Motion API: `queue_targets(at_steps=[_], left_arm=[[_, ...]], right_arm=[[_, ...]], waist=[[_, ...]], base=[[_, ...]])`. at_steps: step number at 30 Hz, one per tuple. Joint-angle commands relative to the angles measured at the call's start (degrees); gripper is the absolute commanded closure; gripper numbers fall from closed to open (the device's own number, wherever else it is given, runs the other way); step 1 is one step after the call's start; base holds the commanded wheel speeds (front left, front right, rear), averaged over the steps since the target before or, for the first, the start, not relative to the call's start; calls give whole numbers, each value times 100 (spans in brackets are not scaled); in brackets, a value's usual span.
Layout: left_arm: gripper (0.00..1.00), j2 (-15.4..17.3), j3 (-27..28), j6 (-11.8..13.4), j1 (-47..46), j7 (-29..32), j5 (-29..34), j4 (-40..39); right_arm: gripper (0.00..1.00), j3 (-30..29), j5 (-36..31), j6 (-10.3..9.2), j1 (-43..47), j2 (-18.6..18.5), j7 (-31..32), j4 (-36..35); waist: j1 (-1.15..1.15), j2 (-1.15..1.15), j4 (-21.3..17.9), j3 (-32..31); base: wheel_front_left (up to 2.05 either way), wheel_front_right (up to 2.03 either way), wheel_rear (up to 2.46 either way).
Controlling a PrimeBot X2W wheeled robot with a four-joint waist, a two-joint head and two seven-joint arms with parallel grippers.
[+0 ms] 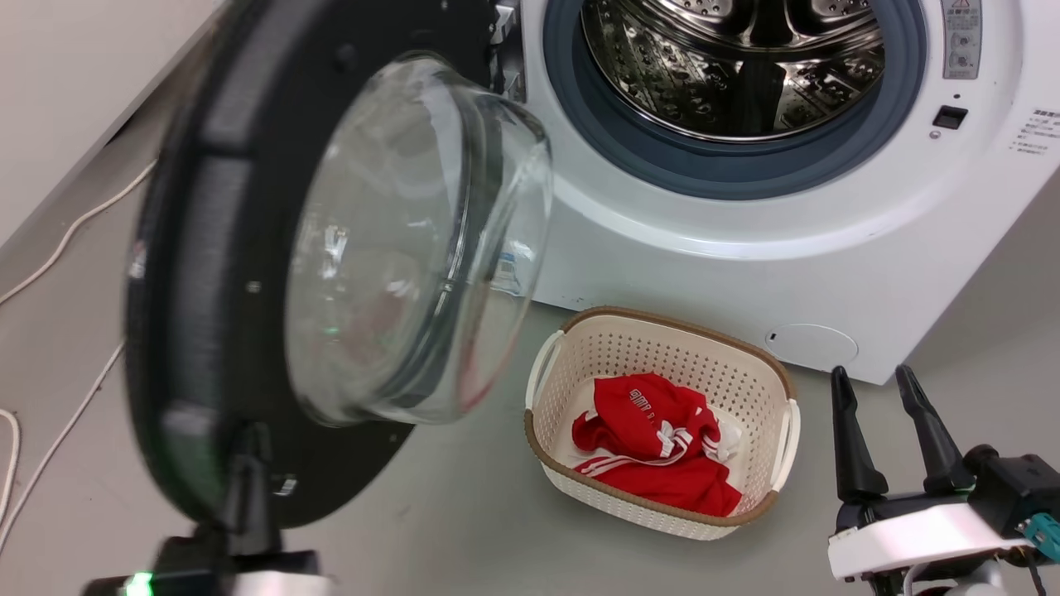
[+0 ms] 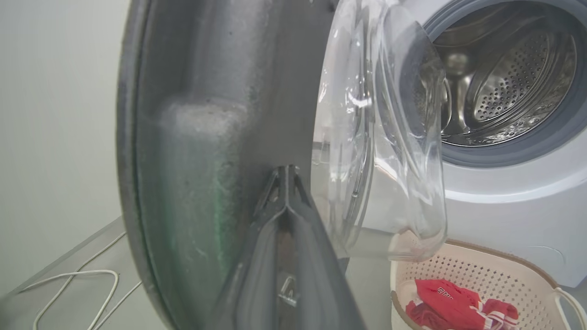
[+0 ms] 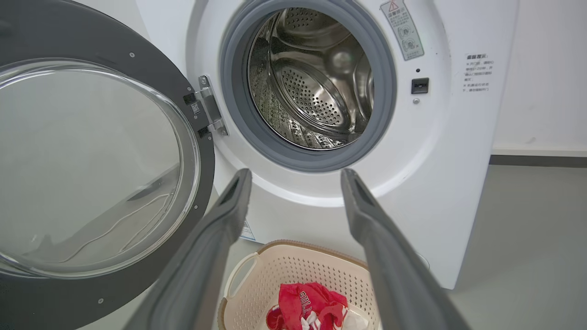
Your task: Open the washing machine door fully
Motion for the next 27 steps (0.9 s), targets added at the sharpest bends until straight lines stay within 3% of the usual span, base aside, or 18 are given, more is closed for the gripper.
queue_targets(at_steps=[1,8,18,27], left_arm=[[100,98,200,29,-55,29,-67,127],[100,401,1043,-10,-527,24,-240,677],[100,762,2214,-327,-1196,23,-478,1574],[100,977,2821,-558,-1487,23,-320,2207]], right_arm=[[0,12,-24,-3,-55,7,1,-24],[0,-18,-91,-3,-139,5,71,-76],[0,-50,-127,-4,-234,5,76,-157],[0,-43,-148,-4,-216,6,66,-99]], waist=[[0,0,-56,37],[0,0,-300,229],[0,0,-640,410],[0,0,-831,326]], base=[[0,0,0],[0,0,0],[0,0,0],[0,0,0]])
